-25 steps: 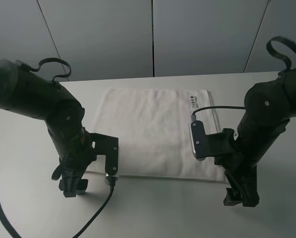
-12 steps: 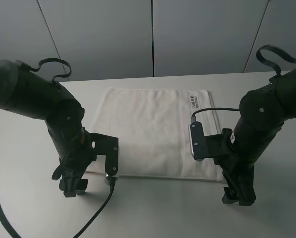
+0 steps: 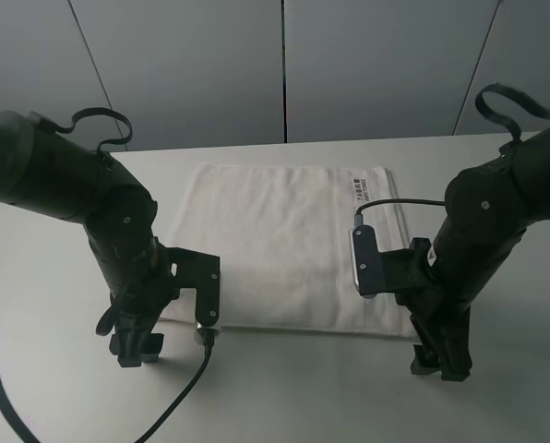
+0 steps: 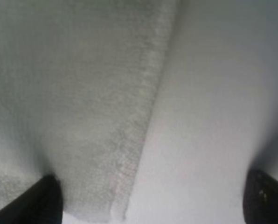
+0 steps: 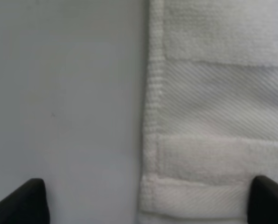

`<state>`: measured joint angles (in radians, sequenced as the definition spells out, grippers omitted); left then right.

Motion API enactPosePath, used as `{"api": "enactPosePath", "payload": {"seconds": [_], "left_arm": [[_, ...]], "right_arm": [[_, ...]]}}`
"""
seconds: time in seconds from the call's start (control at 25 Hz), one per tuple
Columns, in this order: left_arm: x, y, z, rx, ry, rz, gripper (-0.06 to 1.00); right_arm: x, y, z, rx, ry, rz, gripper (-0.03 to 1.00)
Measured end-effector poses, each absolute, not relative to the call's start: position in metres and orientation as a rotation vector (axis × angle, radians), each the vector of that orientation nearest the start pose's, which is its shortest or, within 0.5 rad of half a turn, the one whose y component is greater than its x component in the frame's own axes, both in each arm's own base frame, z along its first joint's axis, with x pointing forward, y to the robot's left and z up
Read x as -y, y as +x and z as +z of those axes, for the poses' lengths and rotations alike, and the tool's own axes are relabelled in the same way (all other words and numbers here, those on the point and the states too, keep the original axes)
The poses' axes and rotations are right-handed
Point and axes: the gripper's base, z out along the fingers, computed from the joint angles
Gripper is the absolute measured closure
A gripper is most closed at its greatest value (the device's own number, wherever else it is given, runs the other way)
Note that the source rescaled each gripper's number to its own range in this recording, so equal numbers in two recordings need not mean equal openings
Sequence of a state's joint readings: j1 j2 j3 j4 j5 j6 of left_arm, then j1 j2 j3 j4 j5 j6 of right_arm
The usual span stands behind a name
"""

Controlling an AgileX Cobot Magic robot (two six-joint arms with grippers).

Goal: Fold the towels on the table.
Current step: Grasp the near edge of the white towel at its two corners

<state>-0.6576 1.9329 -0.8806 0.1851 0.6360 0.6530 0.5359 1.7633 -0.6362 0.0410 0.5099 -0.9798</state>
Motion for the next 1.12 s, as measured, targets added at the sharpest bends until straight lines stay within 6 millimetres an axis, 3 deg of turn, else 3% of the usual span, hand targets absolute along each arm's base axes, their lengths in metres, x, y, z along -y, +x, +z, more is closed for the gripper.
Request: {"api": "enactPosePath", "payload": {"seconds": [0.24,0.48,0.8,1.04,1.12], "left_arm": [[0.172,0.239,0.089,-2.36,2.112,0.169,-0.05],[0.172,0.239,0.089,-2.36,2.112,0.169,-0.05],[0.173,0.24,0.089,-2.373,2.094,0.169,-0.05],[0.173,0.24,0.089,-2.377,2.09,0.169,-0.05],[0.173,0.24,0.089,-2.377,2.09,0.169,-0.05]], "right_arm": [[-0.125,0.207,0.092,-2.298,-2.097,0.021,0.07],[-0.125,0.208,0.092,-2.279,-2.106,0.005,0.17],[-0.126,0.211,0.085,-2.273,-2.121,-0.003,0.54],[-0.127,0.215,0.085,-2.243,-2.102,-0.028,0.96],[-0.127,0.215,0.085,-2.245,-2.099,-0.028,0.97]]}}
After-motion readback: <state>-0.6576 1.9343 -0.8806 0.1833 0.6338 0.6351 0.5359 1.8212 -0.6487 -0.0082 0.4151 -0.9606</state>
